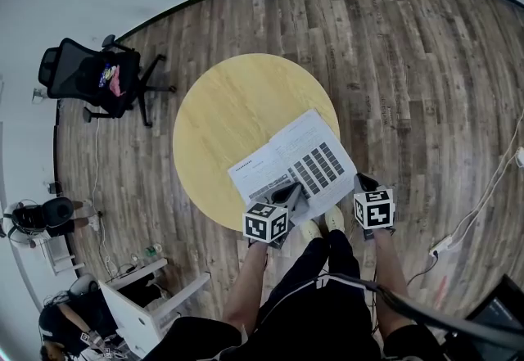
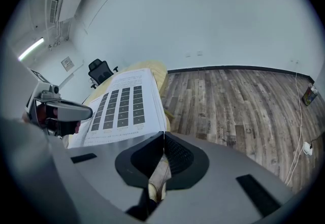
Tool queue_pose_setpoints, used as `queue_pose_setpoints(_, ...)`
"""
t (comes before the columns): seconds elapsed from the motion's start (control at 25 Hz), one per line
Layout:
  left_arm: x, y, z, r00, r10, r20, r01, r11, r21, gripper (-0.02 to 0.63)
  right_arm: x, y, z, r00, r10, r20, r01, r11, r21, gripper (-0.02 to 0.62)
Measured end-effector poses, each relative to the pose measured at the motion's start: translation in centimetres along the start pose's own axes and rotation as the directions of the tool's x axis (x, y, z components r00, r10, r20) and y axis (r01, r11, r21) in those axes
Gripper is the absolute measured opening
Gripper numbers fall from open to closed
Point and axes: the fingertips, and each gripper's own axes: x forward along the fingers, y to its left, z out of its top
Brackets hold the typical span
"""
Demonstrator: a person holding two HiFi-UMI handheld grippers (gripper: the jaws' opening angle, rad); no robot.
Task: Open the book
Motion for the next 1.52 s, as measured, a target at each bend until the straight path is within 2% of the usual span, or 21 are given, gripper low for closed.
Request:
queue_pose_setpoints(0.56,0.2,0.0,-0.5,1.0,-0.007,-0.002,0.007,1.0,-0.004,-0.002,-0.1,0.0,-0.1,1.0,-0.007,0.005,0.007,1.0,-0.022,0.014)
queue_pose_setpoints(0.76,0.3,0.0,-0.4,1.0,-0.007,-0.002,0.007,1.0,-0.007,-0.002,-0.1,-0.6,-0.1,0.999,-0.035,-0.01,0.035,0.998,-0.045,0.017)
queue_pose_setpoints(1.12,0.0,-0.4,0.1,1.0,-0.018,0.007,0.018,1.0,-0.001,-0.002,-0.8,-0.2,0.9,1.0,-0.017,0.015,0.018,0.999,-0.041,0.213)
queue_pose_setpoints(1.24,0.0,-0.4,0.3,1.0,-0.019,0.015,0.019,1.0,-0.002,-0.002,-1.0,-0.4,1.0,0.999,-0.031,0.016,0.032,0.999,-0.04,0.244)
queue_pose_setpoints(1.52,-0.3,-0.8,-0.1,0.999,-0.021,0.027,0.021,1.0,0.002,-0.002,-1.7,-0.7,0.6,0.998,-0.062,0.001,0.062,0.997,-0.039,0.244)
